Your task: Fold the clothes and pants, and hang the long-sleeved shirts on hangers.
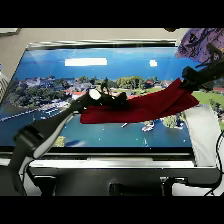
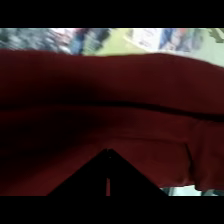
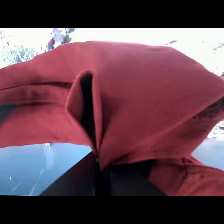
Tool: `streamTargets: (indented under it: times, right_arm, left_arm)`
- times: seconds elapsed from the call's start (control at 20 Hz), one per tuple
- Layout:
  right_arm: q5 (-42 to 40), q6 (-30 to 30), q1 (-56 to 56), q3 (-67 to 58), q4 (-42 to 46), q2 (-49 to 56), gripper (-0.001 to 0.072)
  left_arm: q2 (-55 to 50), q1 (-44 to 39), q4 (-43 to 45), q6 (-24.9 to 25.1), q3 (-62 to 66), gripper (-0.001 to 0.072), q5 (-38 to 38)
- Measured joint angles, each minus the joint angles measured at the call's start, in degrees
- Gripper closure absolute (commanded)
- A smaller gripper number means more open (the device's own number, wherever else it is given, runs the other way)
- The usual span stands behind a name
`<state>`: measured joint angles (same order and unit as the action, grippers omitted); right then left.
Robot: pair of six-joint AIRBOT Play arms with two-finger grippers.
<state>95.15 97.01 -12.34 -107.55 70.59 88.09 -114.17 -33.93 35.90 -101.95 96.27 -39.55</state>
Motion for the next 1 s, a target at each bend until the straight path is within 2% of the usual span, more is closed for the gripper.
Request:
streamTargets:
  times: [0.3, 0.55, 0.75, 1.0]
  right_arm:
    - [2.0, 1.0, 0.0, -2.7, 0.1, -1.4, 0.0689]
    - [1.9, 0.6, 0.0, -3.0, -0.7, -2.3, 0.0689]
    - [0.1, 0.1, 0.6, -3.0, -3.6, -2.5, 0.0689]
    - [-4.4, 2.1, 10.1, -3.0, -5.7, -2.5, 0.069]
  left_arm:
    - [-10.5, -7.4, -3.3, -6.6, 13.4, 0.0695, 3.8]
    - [-15.2, -9.0, -3.9, -11.7, 19.4, 0.0695, 4.3]
    - [-13.3, -5.3, -1.1, -12.7, 20.5, 0.0696, -1.8]
    - [-2.4, 4.2, 15.9, -13.2, 20.8, 0.0695, -17.0]
